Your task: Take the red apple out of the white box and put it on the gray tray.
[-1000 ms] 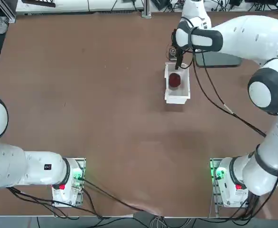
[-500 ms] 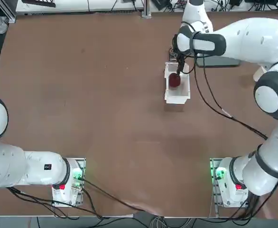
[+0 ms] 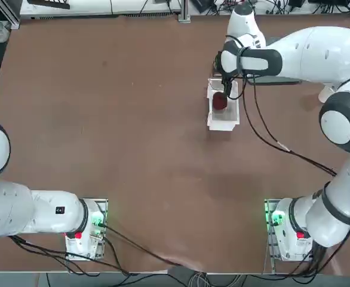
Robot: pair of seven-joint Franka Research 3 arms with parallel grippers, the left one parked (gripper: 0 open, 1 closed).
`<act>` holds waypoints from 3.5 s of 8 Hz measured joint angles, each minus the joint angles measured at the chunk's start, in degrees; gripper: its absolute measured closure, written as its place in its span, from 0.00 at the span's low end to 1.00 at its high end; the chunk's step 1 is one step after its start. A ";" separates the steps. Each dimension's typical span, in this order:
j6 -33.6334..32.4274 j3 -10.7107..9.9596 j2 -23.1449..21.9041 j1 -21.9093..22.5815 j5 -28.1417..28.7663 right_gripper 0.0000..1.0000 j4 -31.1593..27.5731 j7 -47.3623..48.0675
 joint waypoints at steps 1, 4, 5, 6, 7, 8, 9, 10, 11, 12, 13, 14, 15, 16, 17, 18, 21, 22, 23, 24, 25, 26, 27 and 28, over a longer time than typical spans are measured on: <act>1.00 -0.15 0.05 -0.07 -0.14 0.00 -0.27 -0.35; 1.74 -0.24 0.51 -0.04 -0.29 0.00 -0.98 -0.87; 1.82 -0.22 0.51 0.03 -0.35 0.00 -1.24 -0.94; 1.87 -0.19 0.51 0.14 -0.59 0.00 -1.58 -1.05; 1.96 -0.19 0.51 0.40 -0.92 0.00 -1.89 -1.06; 2.34 -0.19 0.51 0.63 -1.07 0.00 -2.04 -1.06; 3.09 -0.19 0.54 0.70 -1.28 0.00 -2.10 -1.06; 4.03 -0.19 0.74 0.70 -1.50 0.00 -2.17 -1.07; 4.64 -0.19 1.08 0.70 -1.64 0.00 -2.17 -1.08; 4.95 -0.20 1.39 0.70 -1.74 0.00 -2.19 -1.08; 5.11 -0.21 1.67 0.70 -1.90 0.00 -2.19 -1.08; 5.19 -0.22 1.97 0.69 -2.08 0.00 -2.19 -1.08; 5.21 -0.22 2.13 0.69 -2.14 0.00 -2.21 -1.08; 5.22 -0.22 2.35 0.70 -2.22 0.00 -2.23 -1.08; 5.26 -0.22 2.56 0.70 -2.41 0.00 -2.23 -1.08; 5.29 -0.22 2.65 0.70 -2.61 0.00 -2.23 -1.09; 5.88 -0.22 2.83 0.70 -2.91 0.00 -2.27 -1.09; 6.08 -0.22 3.01 0.70 -2.98 0.00 -2.27 -1.09; 6.28 -0.22 3.31 0.70 -3.01 0.00 -2.28 -1.09; 6.36 -0.22 3.46 0.70 -3.02 0.00 -2.28 -1.10; 6.40 -0.22 3.51 0.70 -3.02 0.00 -2.29 -1.10; 6.51 -0.22 3.57 0.70 -3.02 0.00 -2.29 -1.10; 6.71 -0.22 3.63 0.70 -3.02 0.00 -2.29 -1.10; 6.81 -0.22 3.67 0.70 -3.02 0.00 -2.29 -1.10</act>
